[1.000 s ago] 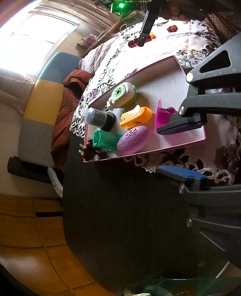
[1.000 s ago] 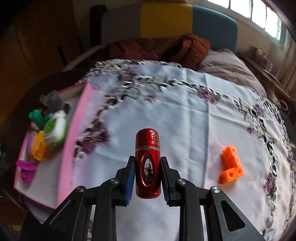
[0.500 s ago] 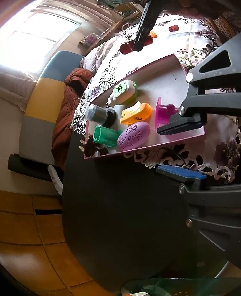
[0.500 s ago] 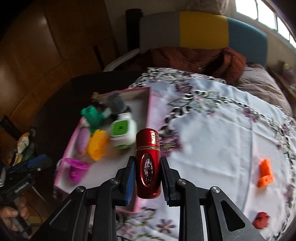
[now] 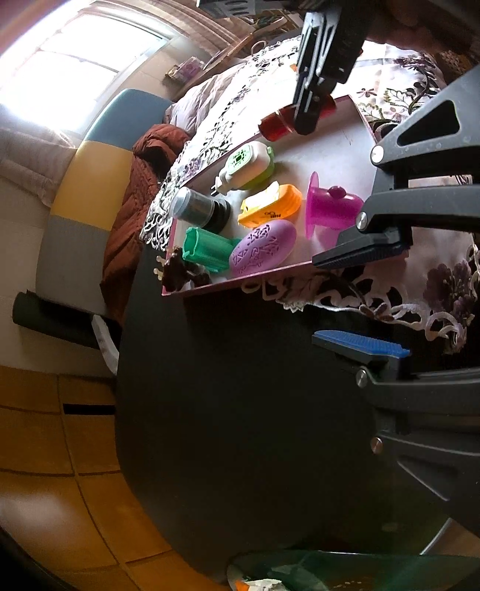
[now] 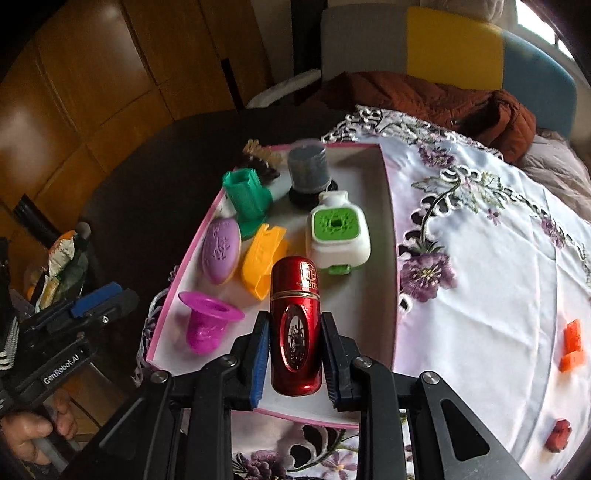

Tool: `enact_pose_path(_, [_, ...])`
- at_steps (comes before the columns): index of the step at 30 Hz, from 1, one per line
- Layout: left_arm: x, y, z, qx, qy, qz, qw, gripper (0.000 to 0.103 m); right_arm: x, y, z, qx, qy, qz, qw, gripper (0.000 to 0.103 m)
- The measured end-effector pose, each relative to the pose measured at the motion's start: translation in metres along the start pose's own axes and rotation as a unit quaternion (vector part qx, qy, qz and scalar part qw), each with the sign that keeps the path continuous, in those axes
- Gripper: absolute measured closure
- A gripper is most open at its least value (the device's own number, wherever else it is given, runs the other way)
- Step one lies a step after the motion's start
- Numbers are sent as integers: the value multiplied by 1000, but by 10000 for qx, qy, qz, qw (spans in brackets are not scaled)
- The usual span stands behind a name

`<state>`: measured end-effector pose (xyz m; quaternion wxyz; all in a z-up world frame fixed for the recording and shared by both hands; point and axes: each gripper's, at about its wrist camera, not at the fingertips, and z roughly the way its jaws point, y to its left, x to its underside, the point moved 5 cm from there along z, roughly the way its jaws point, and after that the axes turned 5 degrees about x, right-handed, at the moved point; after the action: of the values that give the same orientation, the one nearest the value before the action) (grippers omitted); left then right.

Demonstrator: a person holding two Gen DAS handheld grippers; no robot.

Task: Organize rigid objects
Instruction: 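Carry the red cylinder into the tray and open the right gripper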

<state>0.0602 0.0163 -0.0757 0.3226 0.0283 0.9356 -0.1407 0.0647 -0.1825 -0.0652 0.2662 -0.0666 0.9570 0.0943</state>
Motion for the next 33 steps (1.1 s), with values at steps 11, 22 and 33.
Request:
enact_pose_path(11, [2, 11, 1, -50, 4, -117, 9999, 69, 12, 20, 37, 42, 436, -34, 9990, 77])
enact_pose_path(22, [2, 9, 1, -84, 3, -70, 9999, 69, 21, 29, 47, 79, 442, -121, 9989, 76])
enact_pose_path(33, [2, 7, -2, -113, -18, -17, 9999, 69, 26, 33, 45, 27, 366, -171, 9992, 53])
